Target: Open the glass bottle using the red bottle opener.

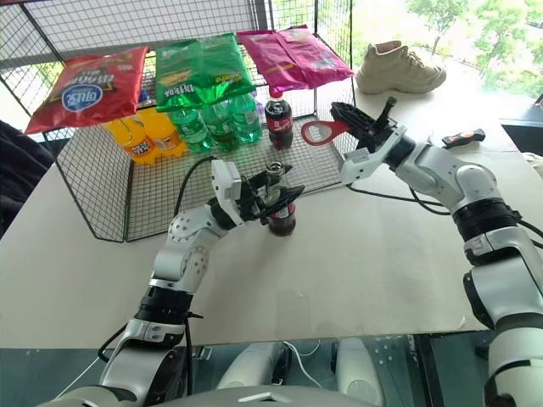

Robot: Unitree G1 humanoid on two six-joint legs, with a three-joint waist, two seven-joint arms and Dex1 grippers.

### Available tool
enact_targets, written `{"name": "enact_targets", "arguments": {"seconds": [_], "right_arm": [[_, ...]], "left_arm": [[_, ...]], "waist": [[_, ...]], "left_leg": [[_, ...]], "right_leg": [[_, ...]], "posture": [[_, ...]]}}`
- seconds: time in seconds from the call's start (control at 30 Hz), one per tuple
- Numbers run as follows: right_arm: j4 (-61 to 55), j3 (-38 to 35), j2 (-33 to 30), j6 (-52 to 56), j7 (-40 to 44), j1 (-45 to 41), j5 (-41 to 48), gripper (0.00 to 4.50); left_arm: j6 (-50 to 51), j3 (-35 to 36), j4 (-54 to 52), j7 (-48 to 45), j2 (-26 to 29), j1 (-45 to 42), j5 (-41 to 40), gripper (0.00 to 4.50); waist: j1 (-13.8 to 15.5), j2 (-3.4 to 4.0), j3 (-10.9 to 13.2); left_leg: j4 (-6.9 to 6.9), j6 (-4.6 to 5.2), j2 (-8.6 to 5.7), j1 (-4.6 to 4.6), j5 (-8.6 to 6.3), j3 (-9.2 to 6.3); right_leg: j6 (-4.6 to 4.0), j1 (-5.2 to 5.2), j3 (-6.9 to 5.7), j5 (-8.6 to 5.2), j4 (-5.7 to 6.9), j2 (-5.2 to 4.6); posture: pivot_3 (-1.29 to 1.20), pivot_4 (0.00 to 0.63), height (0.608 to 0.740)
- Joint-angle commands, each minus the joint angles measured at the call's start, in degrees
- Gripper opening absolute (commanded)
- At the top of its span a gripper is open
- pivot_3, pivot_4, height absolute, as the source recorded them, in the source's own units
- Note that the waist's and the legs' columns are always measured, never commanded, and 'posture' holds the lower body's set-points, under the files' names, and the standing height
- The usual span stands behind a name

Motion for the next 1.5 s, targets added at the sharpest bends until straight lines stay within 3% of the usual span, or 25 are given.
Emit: {"name": "enact_targets", "arguments": {"seconds": [0.03, 0.33, 0.53, 0.77, 0.93, 0.97, 1.0, 1.07, 1.5], "right_arm": [[-1.6, -2.0, -0.1, -0.5, -0.8, -0.2, 1.9, 0.0], [-1.2, -4.7, 2.8, 0.8, 2.8, 3.1, 10.0, 0.0], [-1.3, -7.9, 8.6, 4.7, 15.6, 8.9, 26.6, 0.0], [-9.2, -12.8, 16.1, 17.2, 28.0, 17.2, 43.9, 0.0], [-15.5, -13.5, 18.6, 23.1, 30.9, 21.5, 45.6, 0.0], [-16.3, -13.6, 18.8, 23.8, 31.2, 21.9, 45.5, 0.0], [-16.9, -13.8, 19.0, 24.4, 31.4, 22.3, 45.4, 0.0], [-17.8, -14.0, 19.4, 25.3, 31.7, 22.7, 45.3, 0.0], [-19.4, -15.4, 20.4, 28.0, 33.5, 24.3, 46.1, 0.0]], "left_arm": [[0.5, -0.7, 0.6, -0.1, -0.2, 0.8, 0.3, 2.21], [0.4, -0.4, 0.2, 0.4, 0.0, 1.2, 0.3, 2.21], [0.3, -0.2, -0.1, 0.5, 0.1, 1.2, 0.3, 2.21], [0.4, 0.0, -0.4, 0.6, 0.2, 1.4, 0.2, 2.21], [0.8, 0.4, -0.7, 0.7, 0.2, 1.6, -0.3, 2.21], [0.8, 0.4, -0.8, 0.8, 0.2, 1.6, -0.4, 3.19], [0.8, 0.4, -0.8, 0.8, 0.2, 1.6, -0.4, 3.48], [0.7, 0.5, -0.9, 0.9, 0.1, 1.6, -0.2, 4.48], [0.5, 0.8, -2.1, 1.0, 1.6, 2.9, 0.3, 4.48]], "waist": [[0.0, 0.0, 0.0], [0.0, 0.0, 0.0], [0.0, -0.01, 0.0], [-0.1, -0.01, 0.0], [0.0, -0.01, 0.0], [-0.1, 0.0, 0.0], [-0.1, 0.01, 0.0], [-0.1, 0.01, 0.0], [-0.1, 0.01, 0.0]], "left_leg": [[0.0, 0.0, -0.01, 0.0, 0.0, 0.0], [-0.01, 0.0, 0.0, 0.01, 0.0, -0.01], [0.01, 0.01, 0.01, 0.01, 0.0, -0.02], [0.04, 0.02, 0.03, 0.01, -0.01, -0.06], [0.04, 0.02, 0.04, 0.01, -0.01, -0.11], [0.04, 0.02, 0.03, 0.01, -0.01, -0.11], [0.04, 0.02, 0.03, 0.01, -0.01, -0.11], [0.04, 0.02, 0.03, -0.05, -0.01, -0.1], [0.03, 0.01, 0.02, -0.1, -0.01, -0.1]], "right_leg": [[0.0, 0.0, 0.0, 0.0, 0.0, -0.01], [0.0, 0.0, 0.0, 0.0, 0.0, 0.0], [0.0, 0.02, 0.0, 0.0, 0.0, 0.0], [0.0, 0.04, -0.02, 0.01, 0.01, 0.0], [0.0, 0.03, -0.04, 0.01, 0.02, 0.0], [0.0, 0.03, -0.05, 0.01, 0.02, -0.01], [0.0, 0.02, -0.04, 0.01, 0.02, 0.0], [0.0, -0.05, -0.04, 0.01, 0.04, 0.0], [0.0, -0.11, -0.04, 0.01, 0.05, -0.01]], "posture": [[0.0, 0.15, 0.74], [0.0, 0.15, 0.74], [0.0, 0.15, 0.74], [0.0, 0.15, 0.74], [0.0, 0.15, 0.74], [0.0, 0.15, 0.74], [0.0, 0.15, 0.74], [0.0, 0.15, 0.74], [0.0, 0.15, 0.74]]}}
